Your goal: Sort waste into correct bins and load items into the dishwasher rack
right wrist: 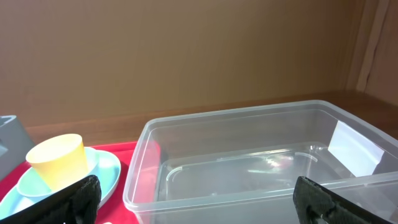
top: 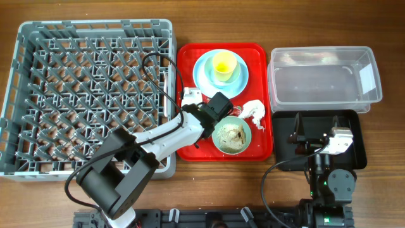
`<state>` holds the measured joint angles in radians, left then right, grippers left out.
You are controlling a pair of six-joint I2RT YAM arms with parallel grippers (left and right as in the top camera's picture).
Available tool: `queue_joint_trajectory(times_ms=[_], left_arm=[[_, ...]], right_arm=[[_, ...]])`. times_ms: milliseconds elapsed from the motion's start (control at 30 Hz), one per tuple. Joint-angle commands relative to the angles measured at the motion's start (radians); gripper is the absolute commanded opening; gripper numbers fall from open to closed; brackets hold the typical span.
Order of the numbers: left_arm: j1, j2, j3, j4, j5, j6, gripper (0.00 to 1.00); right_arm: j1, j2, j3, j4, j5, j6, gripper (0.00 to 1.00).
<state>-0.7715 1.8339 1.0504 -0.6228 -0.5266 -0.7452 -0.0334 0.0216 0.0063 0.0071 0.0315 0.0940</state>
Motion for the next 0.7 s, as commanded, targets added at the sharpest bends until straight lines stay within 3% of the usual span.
queue_joint_trajectory(times_ms=[0,433,667], left_arm=[[-0.003,0.014,-0.012,0.021,-0.025,0.008,0.10],[-0.010,0.014,-0.071,0.122,-0.024,0.008,0.10],[-0.010,0.014,-0.071,0.117,-0.025,0.008,0.20]], right_arm=[[0.002,-0.004,-0.001,0.004,0.013,0.017,1.00],[0.002,-0.004,-0.001,0.004,0.013,0.017,1.00],[0.002,-0.004,-0.001,0.004,0.013,0.017,1.00]])
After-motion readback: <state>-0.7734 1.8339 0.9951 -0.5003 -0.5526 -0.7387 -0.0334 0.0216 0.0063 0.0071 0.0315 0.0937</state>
